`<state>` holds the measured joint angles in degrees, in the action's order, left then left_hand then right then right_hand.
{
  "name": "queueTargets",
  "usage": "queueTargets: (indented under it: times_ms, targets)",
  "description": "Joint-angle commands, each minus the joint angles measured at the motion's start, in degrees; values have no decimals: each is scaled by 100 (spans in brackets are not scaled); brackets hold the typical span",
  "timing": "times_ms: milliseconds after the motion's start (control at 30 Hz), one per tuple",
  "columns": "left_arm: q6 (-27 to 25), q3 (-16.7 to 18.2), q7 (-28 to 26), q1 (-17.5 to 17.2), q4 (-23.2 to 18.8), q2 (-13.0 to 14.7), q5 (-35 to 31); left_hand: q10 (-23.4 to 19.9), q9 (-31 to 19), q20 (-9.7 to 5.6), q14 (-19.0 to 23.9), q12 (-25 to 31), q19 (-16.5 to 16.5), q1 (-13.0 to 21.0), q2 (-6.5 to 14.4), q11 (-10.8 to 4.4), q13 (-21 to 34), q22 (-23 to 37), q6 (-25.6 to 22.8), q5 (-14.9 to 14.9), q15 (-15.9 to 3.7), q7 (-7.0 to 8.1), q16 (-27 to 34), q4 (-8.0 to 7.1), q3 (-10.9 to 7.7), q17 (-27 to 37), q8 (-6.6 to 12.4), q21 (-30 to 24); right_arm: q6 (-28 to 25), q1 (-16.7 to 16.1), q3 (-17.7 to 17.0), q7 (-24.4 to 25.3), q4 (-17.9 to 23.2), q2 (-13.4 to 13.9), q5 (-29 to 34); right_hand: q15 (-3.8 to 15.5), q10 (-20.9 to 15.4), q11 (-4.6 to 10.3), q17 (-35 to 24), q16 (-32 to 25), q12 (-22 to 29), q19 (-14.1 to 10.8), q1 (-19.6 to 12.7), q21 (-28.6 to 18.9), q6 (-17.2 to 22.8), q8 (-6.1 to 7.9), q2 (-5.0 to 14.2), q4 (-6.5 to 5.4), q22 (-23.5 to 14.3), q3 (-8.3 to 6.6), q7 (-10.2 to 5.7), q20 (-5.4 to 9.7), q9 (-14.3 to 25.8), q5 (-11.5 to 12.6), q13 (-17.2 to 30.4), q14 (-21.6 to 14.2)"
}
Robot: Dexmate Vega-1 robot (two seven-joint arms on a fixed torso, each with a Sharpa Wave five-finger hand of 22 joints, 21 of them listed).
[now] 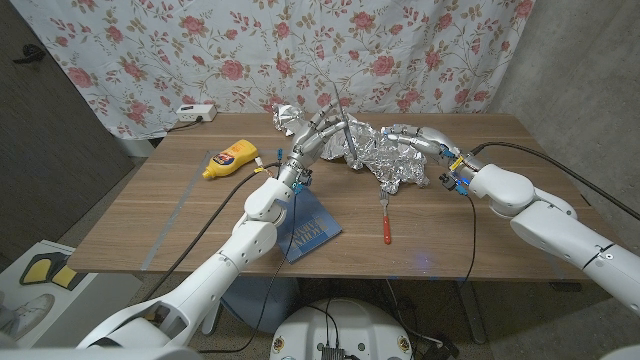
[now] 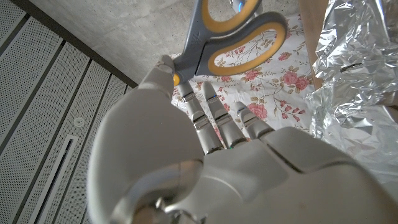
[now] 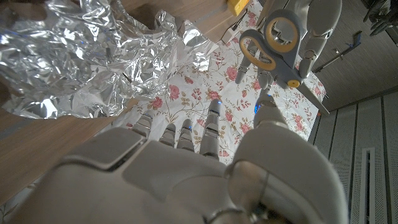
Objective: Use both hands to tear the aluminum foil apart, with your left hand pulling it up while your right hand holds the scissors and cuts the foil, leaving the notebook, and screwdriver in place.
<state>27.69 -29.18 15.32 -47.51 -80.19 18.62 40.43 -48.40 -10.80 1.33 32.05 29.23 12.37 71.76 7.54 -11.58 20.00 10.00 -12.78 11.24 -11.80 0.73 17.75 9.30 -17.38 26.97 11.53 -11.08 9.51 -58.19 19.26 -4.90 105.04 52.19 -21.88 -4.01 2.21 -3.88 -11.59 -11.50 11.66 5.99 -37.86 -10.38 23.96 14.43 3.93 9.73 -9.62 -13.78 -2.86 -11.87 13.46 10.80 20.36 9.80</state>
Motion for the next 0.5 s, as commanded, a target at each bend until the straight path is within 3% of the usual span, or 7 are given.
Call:
queueTargets:
  times_ms: [33, 500]
  targets:
    - [22, 6, 229, 60, 114, -52, 116, -22, -9, 7, 23, 669, -32, 13, 57, -51, 1262, 9, -61, 11, -120, 31, -23, -30, -9, 30, 49, -13, 42, 14, 15, -103, -18, 31, -53, -34, 38, -52, -20, -37, 6, -12, -92, -37, 6, 28, -8, 12, -14, -65, 2, -8, 42, -12, 4, 503]
    - [33, 42, 261, 11, 70, -50, 160, -2, -9, 15, 30, 667, -39, 4, 67, -54, 1263, 9, -10, 2, -107, 32, -35, -39, -3, 44, 21, -15, 119, 42, 47, -320, -67, 49, -188, -64, 51, -56, -17, -42, 12, -43, -124, -43, 15, 62, -71, -18, -12, -53, 62, -10, 109, -47, -30, 503]
